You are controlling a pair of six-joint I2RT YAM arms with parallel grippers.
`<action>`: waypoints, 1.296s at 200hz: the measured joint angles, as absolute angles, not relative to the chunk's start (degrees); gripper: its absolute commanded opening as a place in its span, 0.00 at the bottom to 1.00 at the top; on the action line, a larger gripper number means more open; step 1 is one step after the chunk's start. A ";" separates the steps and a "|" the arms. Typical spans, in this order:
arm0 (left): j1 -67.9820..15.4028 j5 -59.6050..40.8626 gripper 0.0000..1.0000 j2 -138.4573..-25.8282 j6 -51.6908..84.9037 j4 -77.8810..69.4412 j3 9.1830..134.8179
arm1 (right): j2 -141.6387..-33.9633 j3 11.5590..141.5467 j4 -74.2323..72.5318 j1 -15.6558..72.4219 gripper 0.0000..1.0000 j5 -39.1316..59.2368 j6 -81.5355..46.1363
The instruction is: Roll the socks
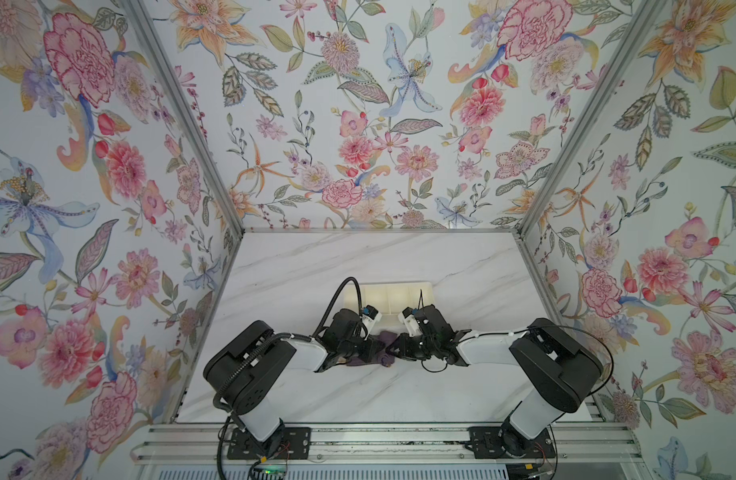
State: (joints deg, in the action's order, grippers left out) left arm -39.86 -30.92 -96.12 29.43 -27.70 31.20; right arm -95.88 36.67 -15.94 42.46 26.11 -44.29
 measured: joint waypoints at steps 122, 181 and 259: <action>-38.98 -26.35 0.00 -88.99 27.57 -7.64 33.56 | -94.80 44.34 -0.62 46.17 0.08 15.79 -36.84; -38.81 -20.69 0.00 -84.99 27.53 -5.98 30.89 | -94.80 45.04 0.84 46.15 0.08 15.31 -35.77; -38.54 -19.38 0.00 -83.11 28.60 -8.12 30.28 | -94.83 45.76 2.42 46.15 0.08 14.90 -34.81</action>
State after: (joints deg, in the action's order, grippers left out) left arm -38.54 -19.38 -83.11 28.60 -8.12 30.28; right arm -94.83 45.76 2.42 46.15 14.90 -34.81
